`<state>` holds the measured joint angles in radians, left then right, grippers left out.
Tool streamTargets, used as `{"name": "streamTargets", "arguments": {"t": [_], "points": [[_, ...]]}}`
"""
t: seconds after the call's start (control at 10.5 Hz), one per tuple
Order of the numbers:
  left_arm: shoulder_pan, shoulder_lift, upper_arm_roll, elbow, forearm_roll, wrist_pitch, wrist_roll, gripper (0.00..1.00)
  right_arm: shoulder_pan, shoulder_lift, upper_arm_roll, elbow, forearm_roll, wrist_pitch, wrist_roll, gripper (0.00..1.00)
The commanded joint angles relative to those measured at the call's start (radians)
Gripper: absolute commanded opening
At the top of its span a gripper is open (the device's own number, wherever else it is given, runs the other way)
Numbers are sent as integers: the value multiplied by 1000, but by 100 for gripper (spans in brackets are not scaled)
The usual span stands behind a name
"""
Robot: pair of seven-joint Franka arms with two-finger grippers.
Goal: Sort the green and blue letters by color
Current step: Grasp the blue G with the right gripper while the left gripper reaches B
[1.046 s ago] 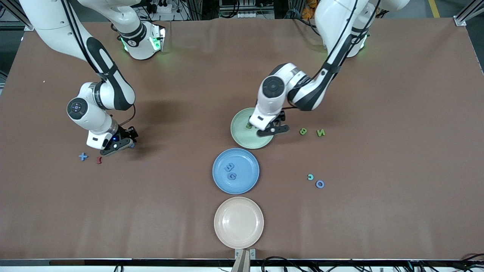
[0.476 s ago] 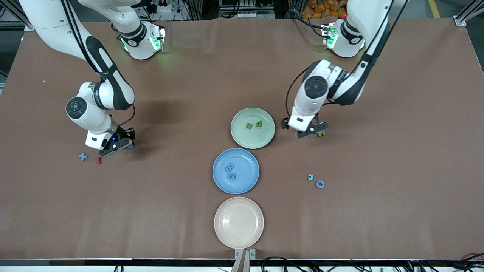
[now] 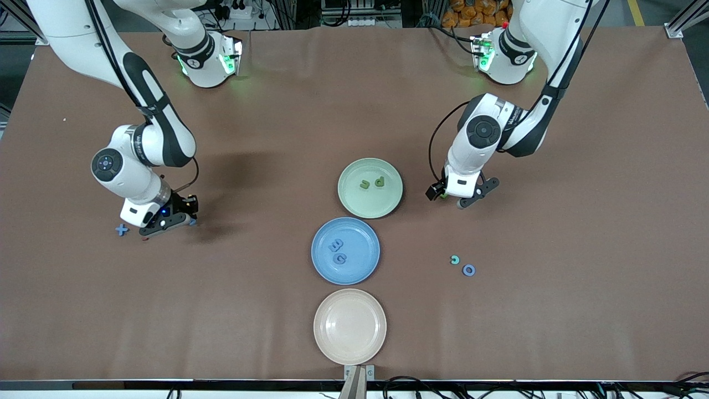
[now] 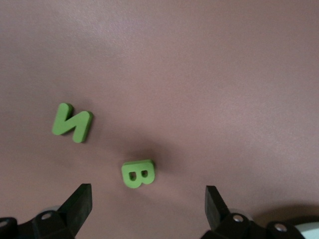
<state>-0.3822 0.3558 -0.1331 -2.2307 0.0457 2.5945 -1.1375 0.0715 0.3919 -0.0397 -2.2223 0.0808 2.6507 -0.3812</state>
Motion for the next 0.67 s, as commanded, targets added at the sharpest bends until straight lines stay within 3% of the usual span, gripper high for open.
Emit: {"name": "streamTargets", "arguments": {"t": [0.0,0.29,0.57], "points": [[-1,41,-2,-6,16,68,-57,100,54,-2,11,97,17,-96,215,12],[-3,61,0,-35,16,153,-56,100,122,24,11,202,19,-152,421,13],[-7,61,0,-50,16,165,-58,100,198,123,30,364,19,-155,666,14]]}}
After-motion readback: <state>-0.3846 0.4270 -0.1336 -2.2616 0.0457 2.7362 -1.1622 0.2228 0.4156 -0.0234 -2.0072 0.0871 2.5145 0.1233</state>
